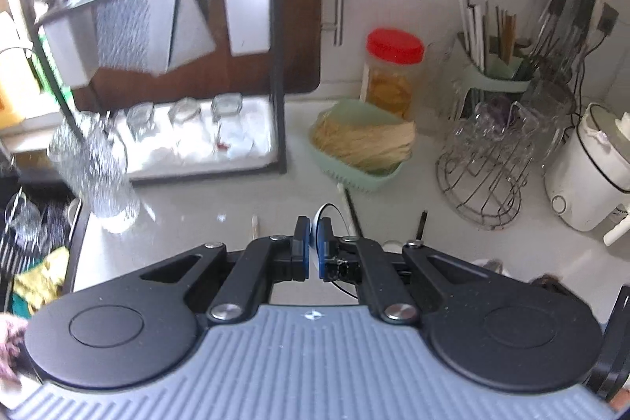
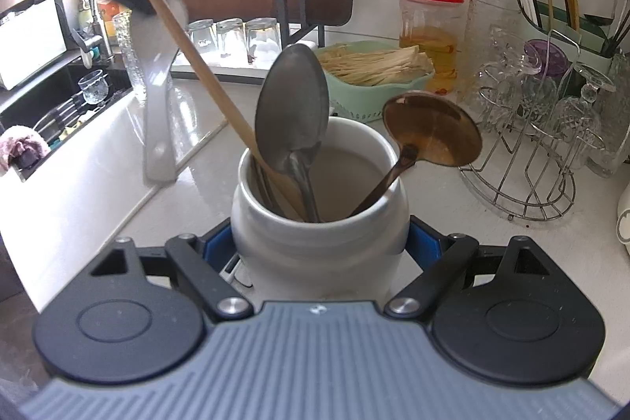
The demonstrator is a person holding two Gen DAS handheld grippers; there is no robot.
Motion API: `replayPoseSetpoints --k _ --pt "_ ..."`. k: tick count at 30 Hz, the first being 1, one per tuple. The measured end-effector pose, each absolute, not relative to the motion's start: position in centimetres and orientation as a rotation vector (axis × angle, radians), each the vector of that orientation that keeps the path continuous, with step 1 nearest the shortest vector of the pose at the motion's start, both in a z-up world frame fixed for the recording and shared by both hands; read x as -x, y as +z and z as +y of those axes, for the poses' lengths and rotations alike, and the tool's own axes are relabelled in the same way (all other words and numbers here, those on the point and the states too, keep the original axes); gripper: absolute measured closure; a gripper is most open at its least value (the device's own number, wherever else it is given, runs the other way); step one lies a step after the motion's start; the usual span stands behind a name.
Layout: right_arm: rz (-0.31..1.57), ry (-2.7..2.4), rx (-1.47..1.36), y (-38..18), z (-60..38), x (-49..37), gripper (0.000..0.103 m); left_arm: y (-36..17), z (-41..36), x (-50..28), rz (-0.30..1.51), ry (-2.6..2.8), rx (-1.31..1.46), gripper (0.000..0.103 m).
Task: Organize utensils
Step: 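Lift the white ceramic spoon with the left tool toward the mug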
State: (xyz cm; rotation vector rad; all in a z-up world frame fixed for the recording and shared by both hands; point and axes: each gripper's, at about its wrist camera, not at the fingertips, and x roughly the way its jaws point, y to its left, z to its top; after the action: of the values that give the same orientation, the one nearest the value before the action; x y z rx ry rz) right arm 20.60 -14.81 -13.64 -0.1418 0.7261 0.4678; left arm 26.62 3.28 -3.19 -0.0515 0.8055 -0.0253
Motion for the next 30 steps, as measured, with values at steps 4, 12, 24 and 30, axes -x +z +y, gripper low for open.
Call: replayPoseSetpoints --k 4,12,24,30 --pt "0.722 0.492 0.151 -13.7 -14.8 -20.2 0.012 -1.6 2.8 -27.4 0.771 -0.046 0.029 0.099" --pt "0.723 0.518 0.158 -13.6 -14.8 -19.9 0.012 1.9 0.1 -29.2 0.677 -0.21 -0.072 0.098" --pt "0.719 0.533 0.158 -13.7 -15.0 -19.6 0.012 1.4 -5.9 -30.5 0.692 -0.415 -0.232 0.098" --pt "0.712 0.532 0.157 -13.7 -15.0 -19.5 0.012 -0.5 -7.7 -30.4 0.722 -0.474 -0.346 0.098"
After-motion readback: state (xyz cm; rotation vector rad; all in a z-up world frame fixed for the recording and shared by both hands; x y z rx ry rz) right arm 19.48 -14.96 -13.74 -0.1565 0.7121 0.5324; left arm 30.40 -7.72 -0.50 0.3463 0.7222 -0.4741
